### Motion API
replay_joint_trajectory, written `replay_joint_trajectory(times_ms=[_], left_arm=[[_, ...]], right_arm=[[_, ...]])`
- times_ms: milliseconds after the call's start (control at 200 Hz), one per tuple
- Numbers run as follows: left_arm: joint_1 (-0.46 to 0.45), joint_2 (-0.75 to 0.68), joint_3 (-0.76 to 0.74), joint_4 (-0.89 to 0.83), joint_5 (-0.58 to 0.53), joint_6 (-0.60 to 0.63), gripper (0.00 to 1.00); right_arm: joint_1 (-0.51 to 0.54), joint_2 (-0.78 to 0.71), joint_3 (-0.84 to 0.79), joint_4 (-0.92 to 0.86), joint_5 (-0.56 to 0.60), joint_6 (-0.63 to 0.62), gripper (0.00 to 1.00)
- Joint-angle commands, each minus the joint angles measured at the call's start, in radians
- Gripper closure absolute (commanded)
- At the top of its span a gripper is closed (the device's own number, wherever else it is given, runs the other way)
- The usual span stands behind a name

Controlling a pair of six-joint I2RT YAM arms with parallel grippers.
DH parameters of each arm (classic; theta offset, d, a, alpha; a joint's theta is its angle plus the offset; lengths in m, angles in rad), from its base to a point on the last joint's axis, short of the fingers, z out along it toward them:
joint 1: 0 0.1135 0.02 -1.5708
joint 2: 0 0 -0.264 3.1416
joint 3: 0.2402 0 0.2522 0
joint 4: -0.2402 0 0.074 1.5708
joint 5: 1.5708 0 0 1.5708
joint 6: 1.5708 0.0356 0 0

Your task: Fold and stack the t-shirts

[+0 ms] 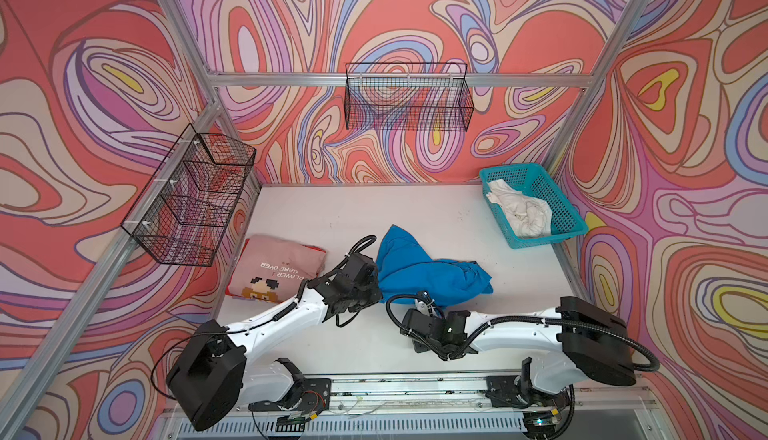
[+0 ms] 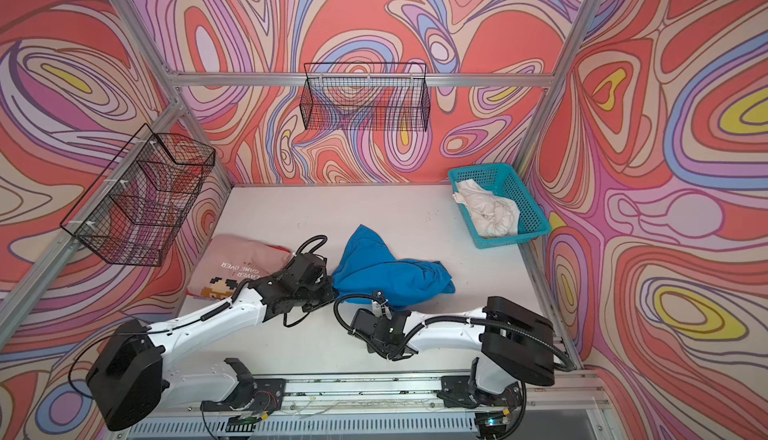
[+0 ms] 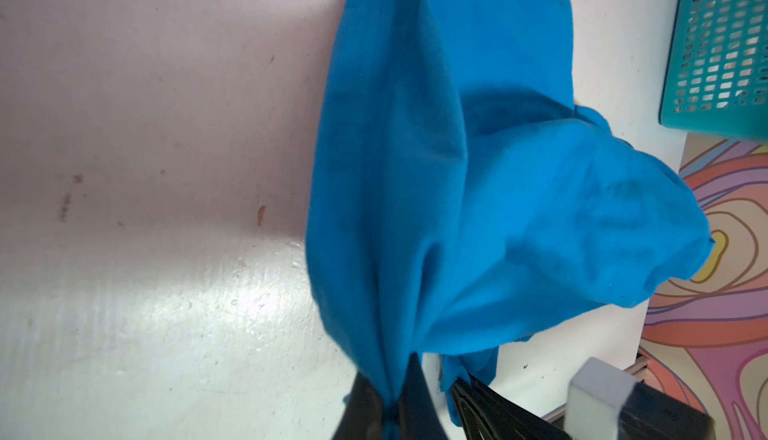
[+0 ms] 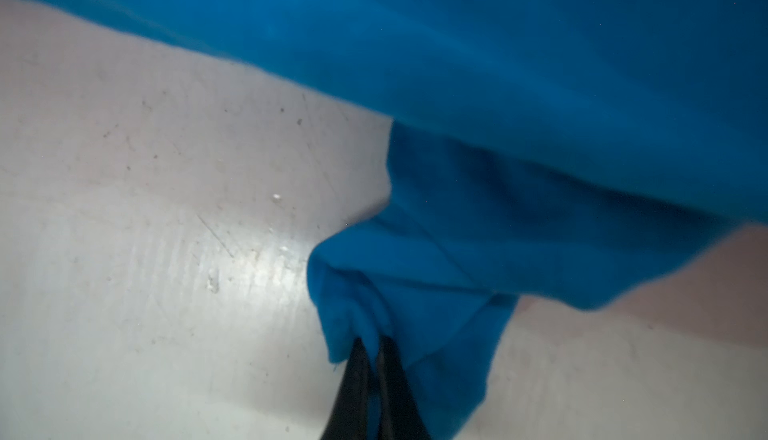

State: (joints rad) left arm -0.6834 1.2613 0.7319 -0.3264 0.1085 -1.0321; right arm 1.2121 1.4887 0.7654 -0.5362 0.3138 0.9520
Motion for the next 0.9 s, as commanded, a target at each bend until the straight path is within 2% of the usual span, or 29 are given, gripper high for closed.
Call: replay_joint_trajectory(times_ms=[0, 190, 376, 541, 671, 766, 896], left_arm=[[0.058, -0.054, 0.011, -0.069, 0.005, 0.018, 1.0], [0.181, -0.116, 0.122, -0.187, 0.025, 0.1, 1.0], [0.306, -0.156, 0.258, -0.297, 0.068, 0.17, 1.0], [0.388, -0.163, 0.399, -0.387, 0.105, 0.222, 1.0], [0.41, -0.154, 0.504, -0.44, 0.117, 0.25, 1.0], [0.423, -0.132, 0.568, -0.495, 0.106, 0.283, 1.0], [0.442, -0.096, 0.586, -0.522, 0.149, 0.314, 0.72]], right_arm=[[-0.001, -0.178, 0.103, -0.185, 0.146, 0.007, 1.0], [-0.054, -0.432, 0.378, -0.487, 0.356, -0.077, 1.0], [-0.115, -0.491, 0.645, -0.651, 0.518, -0.211, 1.0], [-0.115, -0.489, 0.828, -0.656, 0.609, -0.328, 1.0], [-0.115, -0.505, 0.908, -0.595, 0.641, -0.441, 1.0], [-0.114, -0.514, 0.971, -0.547, 0.604, -0.52, 1.0], [-0.115, -0.503, 1.042, -0.492, 0.502, -0.614, 1.0]])
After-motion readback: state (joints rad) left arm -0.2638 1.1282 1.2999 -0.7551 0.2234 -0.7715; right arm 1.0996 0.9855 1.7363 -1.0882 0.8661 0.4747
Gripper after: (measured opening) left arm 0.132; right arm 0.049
